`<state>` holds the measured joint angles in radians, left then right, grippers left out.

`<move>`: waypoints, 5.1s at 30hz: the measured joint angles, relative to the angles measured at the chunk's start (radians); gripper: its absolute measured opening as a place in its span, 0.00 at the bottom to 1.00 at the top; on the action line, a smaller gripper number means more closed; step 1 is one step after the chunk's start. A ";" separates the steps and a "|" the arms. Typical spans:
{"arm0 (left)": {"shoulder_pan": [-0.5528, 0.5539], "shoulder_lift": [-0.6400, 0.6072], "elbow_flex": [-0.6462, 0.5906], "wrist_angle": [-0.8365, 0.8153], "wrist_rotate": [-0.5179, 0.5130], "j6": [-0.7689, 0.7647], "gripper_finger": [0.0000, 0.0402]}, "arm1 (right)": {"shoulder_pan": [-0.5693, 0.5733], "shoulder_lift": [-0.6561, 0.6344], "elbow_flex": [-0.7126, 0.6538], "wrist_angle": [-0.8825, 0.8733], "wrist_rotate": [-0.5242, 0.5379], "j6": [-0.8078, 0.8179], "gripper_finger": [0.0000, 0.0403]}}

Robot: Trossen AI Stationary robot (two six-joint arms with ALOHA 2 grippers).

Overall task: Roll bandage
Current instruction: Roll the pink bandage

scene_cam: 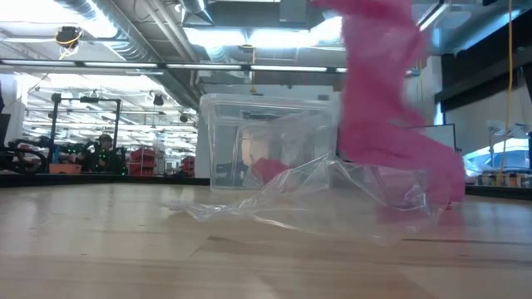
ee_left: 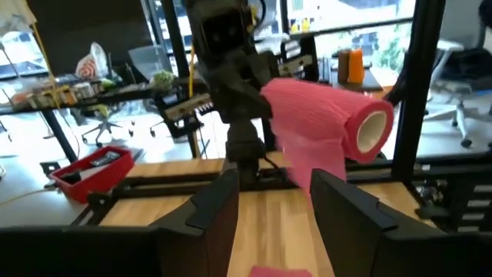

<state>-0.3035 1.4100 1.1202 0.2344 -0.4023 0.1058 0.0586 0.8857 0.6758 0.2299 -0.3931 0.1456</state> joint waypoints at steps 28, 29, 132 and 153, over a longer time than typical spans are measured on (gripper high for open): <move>0.009 0.129 0.000 -0.029 0.017 -0.057 0.02 | 0.000 0.016 -0.001 0.108 0.113 -0.027 0.05; 0.009 0.138 0.000 -0.055 0.011 -0.065 0.01 | 0.000 0.016 -0.001 0.116 0.113 -0.027 0.05; -0.029 0.044 0.103 -0.141 -0.167 0.236 0.04 | 0.000 0.099 0.003 0.089 0.113 0.015 0.19; 0.025 -0.067 0.218 0.076 -0.220 0.518 0.02 | 0.001 -0.029 -0.032 -0.388 0.358 -0.151 0.34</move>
<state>-0.2782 1.3426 1.3382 0.3103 -0.6221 0.6234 0.0597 0.8569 0.6442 -0.1584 -0.0355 -0.0055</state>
